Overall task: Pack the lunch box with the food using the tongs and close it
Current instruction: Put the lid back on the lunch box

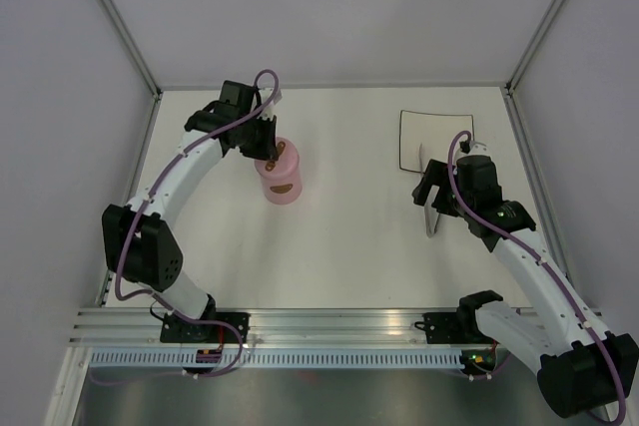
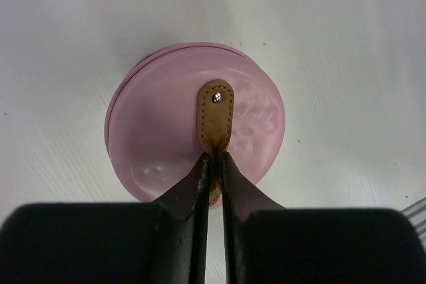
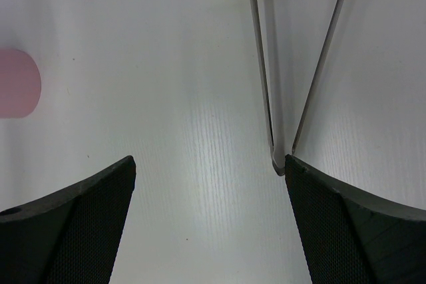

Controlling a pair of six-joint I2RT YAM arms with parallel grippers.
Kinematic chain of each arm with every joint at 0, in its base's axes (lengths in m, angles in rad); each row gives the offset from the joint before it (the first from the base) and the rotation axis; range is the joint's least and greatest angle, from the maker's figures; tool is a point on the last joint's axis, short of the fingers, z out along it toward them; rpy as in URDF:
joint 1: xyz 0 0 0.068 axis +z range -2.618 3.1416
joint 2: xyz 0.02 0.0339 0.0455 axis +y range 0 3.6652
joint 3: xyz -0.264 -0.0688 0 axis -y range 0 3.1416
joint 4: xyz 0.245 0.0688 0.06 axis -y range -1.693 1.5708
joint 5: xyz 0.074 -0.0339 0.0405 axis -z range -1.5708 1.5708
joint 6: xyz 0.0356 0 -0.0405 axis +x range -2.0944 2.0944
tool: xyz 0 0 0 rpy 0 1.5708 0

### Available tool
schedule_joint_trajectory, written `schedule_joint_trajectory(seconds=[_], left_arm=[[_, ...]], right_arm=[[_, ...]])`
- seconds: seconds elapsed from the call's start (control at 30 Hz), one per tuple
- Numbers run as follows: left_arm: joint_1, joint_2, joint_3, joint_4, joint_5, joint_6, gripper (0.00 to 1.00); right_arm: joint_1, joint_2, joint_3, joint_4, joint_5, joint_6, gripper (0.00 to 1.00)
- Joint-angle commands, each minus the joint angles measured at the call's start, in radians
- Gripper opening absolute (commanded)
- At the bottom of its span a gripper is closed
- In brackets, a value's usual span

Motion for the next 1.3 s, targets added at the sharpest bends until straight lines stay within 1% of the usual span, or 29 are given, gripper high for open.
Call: schedule_joint_trajectory(seconds=[0.0, 0.2, 0.27, 0.3, 0.43, 0.5, 0.6, 0.73, 1.03, 1.27], left_arm=[[-0.015, -0.052, -0.088, -0.137, 0.069, 0.019, 0.14], [-0.067, -0.135, -0.183, -0.163, 0.070, -0.018, 0.14], [-0.101, -0.175, -0.197, -0.183, 0.061, -0.038, 0.14], [-0.111, -0.195, -0.206, -0.199, 0.034, -0.047, 0.14], [-0.118, -0.288, -0.175, -0.219, -0.015, -0.082, 0.14], [-0.118, -0.316, -0.117, -0.230, -0.032, -0.088, 0.14], [-0.118, -0.319, -0.036, -0.252, -0.031, -0.094, 0.14], [-0.118, -0.310, 0.003, -0.276, -0.017, -0.087, 0.14], [-0.118, -0.276, -0.072, -0.284, -0.029, -0.058, 0.14], [-0.118, -0.249, -0.103, -0.232, -0.025, -0.059, 0.14]], right_arm=[[-0.003, -0.012, 0.000, 0.033, -0.010, -0.001, 0.98], [-0.003, -0.029, -0.014, 0.027, -0.019, -0.001, 0.98], [-0.003, -0.039, -0.013, 0.019, -0.022, 0.002, 0.98], [-0.003, -0.044, -0.014, 0.016, -0.019, 0.001, 0.98], [-0.003, -0.068, -0.022, 0.007, -0.011, 0.001, 0.98], [-0.003, -0.072, -0.023, 0.007, -0.018, 0.001, 0.98], [-0.003, -0.069, -0.020, 0.001, -0.022, 0.001, 0.98], [-0.003, -0.091, -0.026, -0.009, -0.022, 0.005, 0.98], [-0.003, -0.122, -0.034, -0.032, -0.010, 0.010, 0.98], [-0.003, -0.130, -0.036, -0.035, -0.013, 0.016, 0.98]])
